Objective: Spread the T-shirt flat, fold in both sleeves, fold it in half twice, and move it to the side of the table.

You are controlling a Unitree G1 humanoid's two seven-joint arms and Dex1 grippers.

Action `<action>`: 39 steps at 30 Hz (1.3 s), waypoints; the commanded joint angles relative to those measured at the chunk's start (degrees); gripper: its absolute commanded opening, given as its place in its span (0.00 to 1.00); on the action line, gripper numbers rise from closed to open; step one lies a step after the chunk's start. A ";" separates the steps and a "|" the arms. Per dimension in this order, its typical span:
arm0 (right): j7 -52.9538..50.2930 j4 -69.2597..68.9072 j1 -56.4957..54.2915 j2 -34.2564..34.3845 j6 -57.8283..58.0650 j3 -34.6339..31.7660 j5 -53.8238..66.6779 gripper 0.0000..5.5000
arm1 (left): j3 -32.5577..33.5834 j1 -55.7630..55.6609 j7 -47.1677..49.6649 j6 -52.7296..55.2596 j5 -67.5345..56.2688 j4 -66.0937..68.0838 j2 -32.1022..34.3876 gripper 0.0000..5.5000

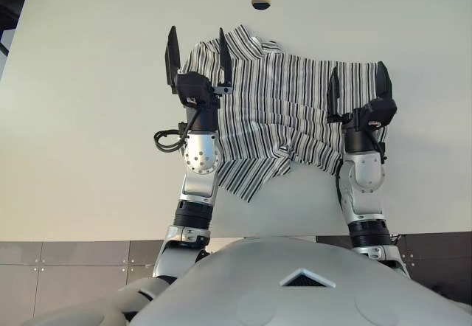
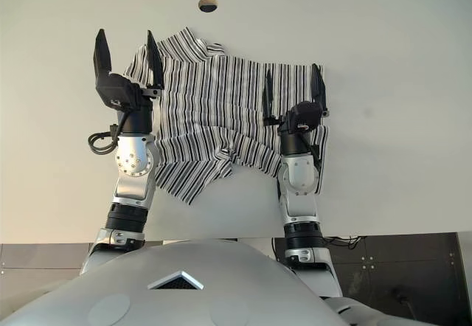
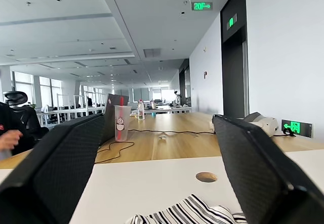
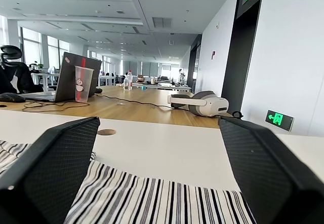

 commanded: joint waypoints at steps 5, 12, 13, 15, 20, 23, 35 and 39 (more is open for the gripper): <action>-1.46 5.88 -3.17 -0.25 -4.62 -1.12 -3.25 0.79 | -0.01 -3.07 -2.19 -2.01 -1.72 5.78 -0.10 0.72; -3.36 9.44 -4.52 -0.21 -9.42 -1.92 -5.17 0.79 | -0.54 -4.73 -2.74 -3.48 -1.34 8.86 -0.45 0.72; -2.92 9.65 -4.53 -0.12 -9.55 -1.90 -4.48 0.79 | -0.62 -4.85 -3.00 -3.52 -1.54 9.09 -0.58 0.72; -0.99 9.31 -4.26 0.25 -9.06 -1.58 -1.67 0.79 | -0.79 -4.85 -3.75 -3.79 -2.31 9.19 -0.93 0.72; 4.95 6.64 -2.45 0.45 -8.79 1.39 2.61 0.79 | -1.34 -4.73 -4.66 -4.39 -2.71 9.08 -1.15 0.72; 11.15 2.77 -0.31 -0.15 -8.62 5.00 6.93 0.79 | -1.61 -4.56 -4.84 -5.42 -2.34 8.83 -1.05 0.72; 18.61 -1.43 2.06 -0.16 -6.69 6.92 12.56 0.79 | -1.58 -4.53 -5.35 -6.69 -2.71 8.58 -1.06 0.72; 19.51 -1.83 2.17 -0.04 -6.17 6.89 12.79 0.79 | -1.60 -4.50 -5.30 -6.73 -2.53 8.49 -1.04 0.72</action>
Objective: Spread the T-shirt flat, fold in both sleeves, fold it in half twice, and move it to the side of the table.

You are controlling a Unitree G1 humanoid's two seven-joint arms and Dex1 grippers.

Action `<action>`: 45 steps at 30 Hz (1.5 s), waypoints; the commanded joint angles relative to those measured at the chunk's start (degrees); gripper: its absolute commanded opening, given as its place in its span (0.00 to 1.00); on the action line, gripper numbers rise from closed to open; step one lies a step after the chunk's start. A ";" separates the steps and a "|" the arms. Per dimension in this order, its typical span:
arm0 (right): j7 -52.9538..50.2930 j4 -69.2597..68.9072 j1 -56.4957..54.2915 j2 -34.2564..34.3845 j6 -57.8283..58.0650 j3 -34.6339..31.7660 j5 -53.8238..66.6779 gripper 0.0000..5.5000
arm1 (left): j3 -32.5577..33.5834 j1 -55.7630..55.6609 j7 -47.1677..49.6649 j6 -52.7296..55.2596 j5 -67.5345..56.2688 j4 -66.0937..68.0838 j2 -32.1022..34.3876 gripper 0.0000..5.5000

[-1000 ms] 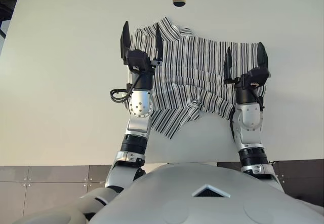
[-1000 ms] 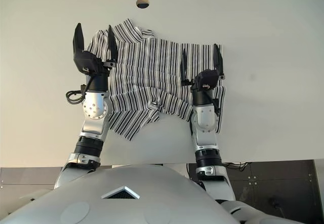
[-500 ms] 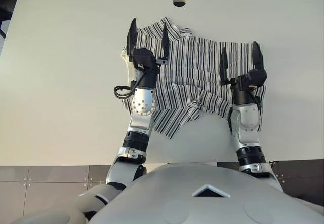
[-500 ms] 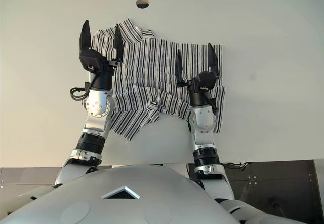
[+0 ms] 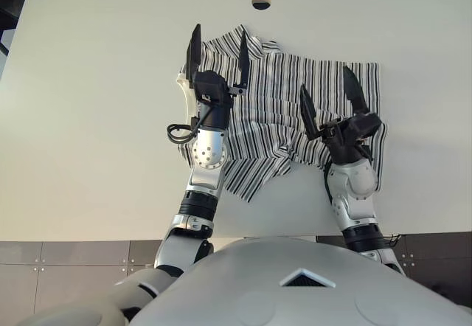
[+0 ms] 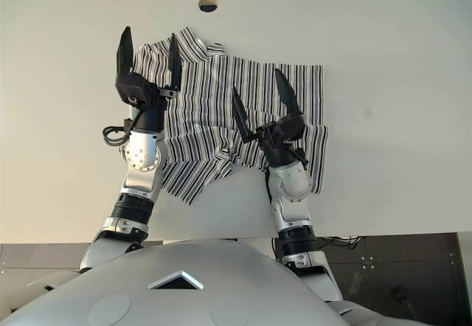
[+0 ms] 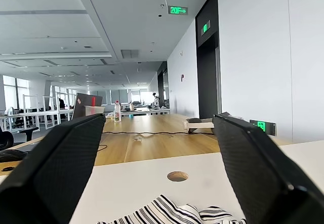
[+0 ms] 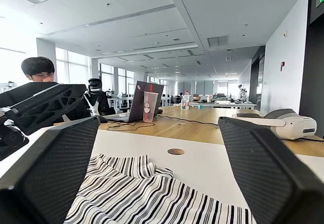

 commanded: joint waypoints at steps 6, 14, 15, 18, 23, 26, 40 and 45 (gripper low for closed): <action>-4.86 -10.48 -1.79 -4.26 3.57 -6.95 -8.80 0.79 | 0.36 -1.33 0.01 0.71 -0.29 0.36 -1.00 0.72; -9.38 -4.09 -20.69 -14.16 18.65 -6.65 -34.99 0.79 | 2.49 -4.77 2.37 -0.33 -1.55 3.25 -2.42 0.72; -9.50 0.98 -25.11 -14.15 19.48 -3.22 -39.23 0.79 | 3.06 -5.40 2.84 -0.78 -1.92 3.84 -2.61 0.72; -11.38 20.77 -40.07 -11.32 20.82 5.84 -48.13 0.79 | 3.29 -7.54 3.51 -2.65 -1.89 6.59 -3.05 0.72; -14.58 52.14 -62.91 -2.93 23.51 14.86 -55.04 0.79 | 2.51 -11.07 5.19 -6.90 0.62 12.20 -3.94 0.72; -15.39 61.79 -67.92 1.01 25.45 17.50 -56.15 0.79 | 1.81 -12.70 5.79 -9.07 1.42 15.26 -4.93 0.72; -11.62 69.26 -59.51 -5.20 32.12 16.88 -51.70 0.79 | 0.58 -16.08 7.67 -14.37 3.85 21.74 -6.30 0.72; -13.93 69.13 -59.28 -12.91 34.53 11.95 -47.27 0.79 | 1.26 -15.47 7.45 -14.81 4.35 20.37 -4.56 0.72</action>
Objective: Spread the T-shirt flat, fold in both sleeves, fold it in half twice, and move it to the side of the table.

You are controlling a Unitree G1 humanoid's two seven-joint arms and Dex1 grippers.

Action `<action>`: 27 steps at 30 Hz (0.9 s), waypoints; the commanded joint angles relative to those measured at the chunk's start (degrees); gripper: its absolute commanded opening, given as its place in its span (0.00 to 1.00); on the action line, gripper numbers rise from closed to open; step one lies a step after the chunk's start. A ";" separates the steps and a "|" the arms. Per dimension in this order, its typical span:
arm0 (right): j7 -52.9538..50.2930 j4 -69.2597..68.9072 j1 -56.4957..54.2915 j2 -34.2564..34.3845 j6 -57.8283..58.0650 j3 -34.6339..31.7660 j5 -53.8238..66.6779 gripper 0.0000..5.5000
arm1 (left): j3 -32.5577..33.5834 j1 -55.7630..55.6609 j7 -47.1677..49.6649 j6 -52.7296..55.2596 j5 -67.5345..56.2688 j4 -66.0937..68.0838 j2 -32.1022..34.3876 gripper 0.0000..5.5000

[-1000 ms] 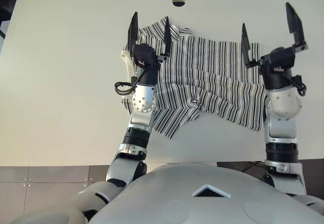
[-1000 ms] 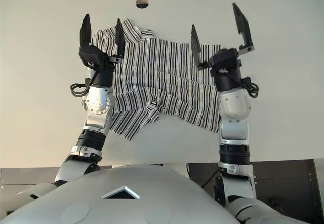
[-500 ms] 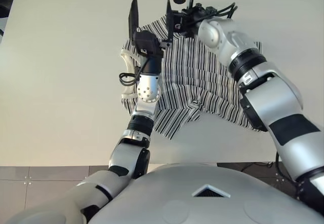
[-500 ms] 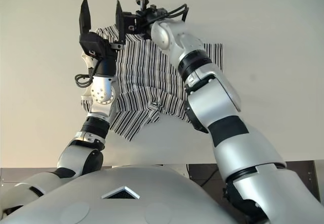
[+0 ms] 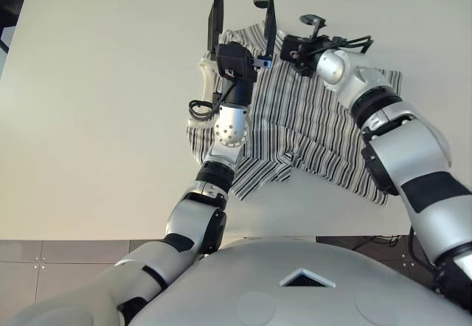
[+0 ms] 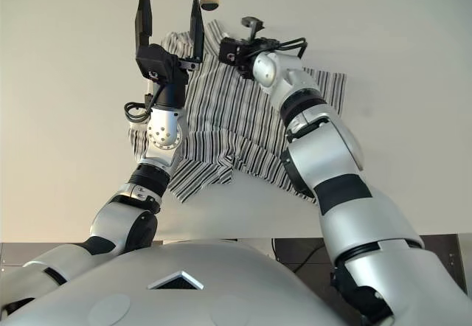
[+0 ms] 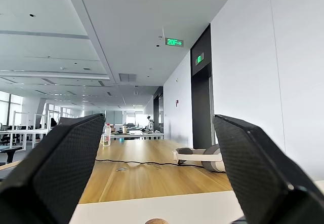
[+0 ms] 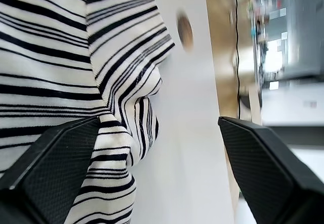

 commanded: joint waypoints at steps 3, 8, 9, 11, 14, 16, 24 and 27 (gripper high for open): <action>-0.61 2.09 4.78 -10.64 4.18 -4.09 3.30 0.79 | 0.93 1.92 0.34 -0.57 1.90 -3.90 1.78 0.72; -2.16 1.60 8.14 -18.81 3.67 -7.83 6.50 0.79 | 2.03 5.40 -0.30 3.55 6.56 -11.78 7.29 0.72; -2.23 1.40 8.94 -19.97 3.15 -8.59 7.28 0.79 | 1.97 6.31 0.22 6.16 10.10 -13.66 9.16 0.72; -2.38 0.95 10.13 -21.37 1.99 -9.96 8.64 0.79 | 1.00 7.77 -1.02 9.61 14.55 -16.16 12.51 0.72; -4.21 -1.85 10.51 -22.31 -3.51 -15.06 14.14 0.79 | -2.96 8.94 -5.66 15.39 24.11 -20.11 19.55 0.72; -5.86 -8.43 11.94 -23.11 -9.99 -20.21 19.84 0.79 | -6.41 9.11 -9.83 17.72 29.24 -22.62 23.68 0.72; -5.01 -70.92 39.75 -21.86 -5.32 -31.17 28.34 0.79 | -19.20 1.55 -19.81 18.42 36.93 -21.19 25.88 0.72; -3.44 -83.13 46.29 -20.69 -2.13 -29.61 25.53 0.79 | -24.71 -6.15 -18.89 17.05 42.31 -11.78 24.58 0.72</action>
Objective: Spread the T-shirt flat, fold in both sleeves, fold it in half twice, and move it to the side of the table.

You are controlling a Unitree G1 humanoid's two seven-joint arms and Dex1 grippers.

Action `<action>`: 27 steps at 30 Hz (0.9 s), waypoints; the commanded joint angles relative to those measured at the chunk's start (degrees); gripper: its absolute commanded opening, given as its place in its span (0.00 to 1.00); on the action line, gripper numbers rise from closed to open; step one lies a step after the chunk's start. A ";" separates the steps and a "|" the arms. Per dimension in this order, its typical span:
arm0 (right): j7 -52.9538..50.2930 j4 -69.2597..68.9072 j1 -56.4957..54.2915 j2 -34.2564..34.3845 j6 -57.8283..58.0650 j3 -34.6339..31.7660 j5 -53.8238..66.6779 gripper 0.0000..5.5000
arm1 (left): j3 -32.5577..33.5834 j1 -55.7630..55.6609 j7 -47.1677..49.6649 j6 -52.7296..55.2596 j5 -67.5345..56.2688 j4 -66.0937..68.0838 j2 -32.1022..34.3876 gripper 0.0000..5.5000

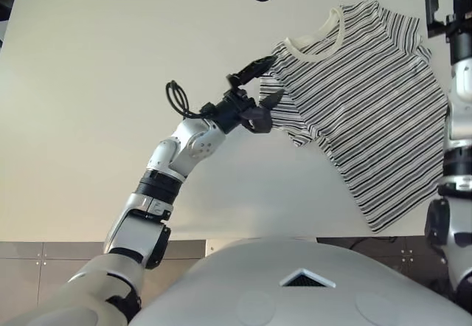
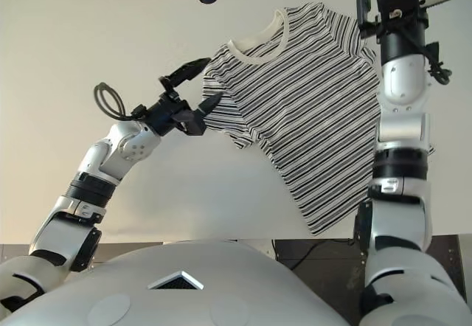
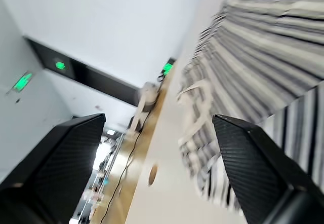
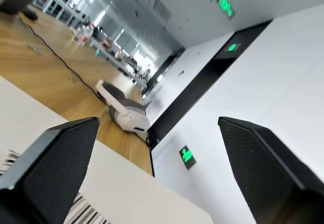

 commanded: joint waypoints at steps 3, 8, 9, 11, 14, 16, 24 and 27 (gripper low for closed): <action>3.40 -29.85 14.07 1.47 9.23 0.53 -2.34 0.79 | -13.14 -18.04 0.44 -1.69 12.04 19.28 -2.68 0.72; 7.21 -33.39 20.03 0.44 9.57 3.22 -5.91 0.79 | -24.07 -23.20 -0.23 -8.19 18.65 27.86 -0.85 0.72; 8.85 -35.02 21.99 -0.14 8.81 3.59 -5.36 0.79 | -26.26 -23.63 -0.79 -10.32 19.86 28.51 0.62 0.72; 11.70 -37.73 24.68 -0.78 7.89 3.83 -3.96 0.79 | -28.90 -24.54 -1.34 -13.35 20.34 29.28 3.18 0.72; 16.57 -40.04 29.32 -2.90 4.70 5.94 -3.03 0.79 | -30.15 -27.50 -0.90 -15.51 20.65 31.13 8.81 0.72; 19.23 -39.37 31.31 -4.30 2.59 8.32 -4.45 0.79 | -30.57 -29.77 0.14 -16.08 21.45 32.95 12.88 0.72; 23.23 -37.50 28.52 -3.74 0.03 13.36 -6.02 0.79 | -33.69 -38.83 11.74 -10.16 24.78 46.74 15.12 0.72; 23.68 -37.62 27.08 -3.22 0.14 14.13 -5.76 0.79 | -33.08 -41.18 19.21 -8.95 24.16 48.60 14.41 0.72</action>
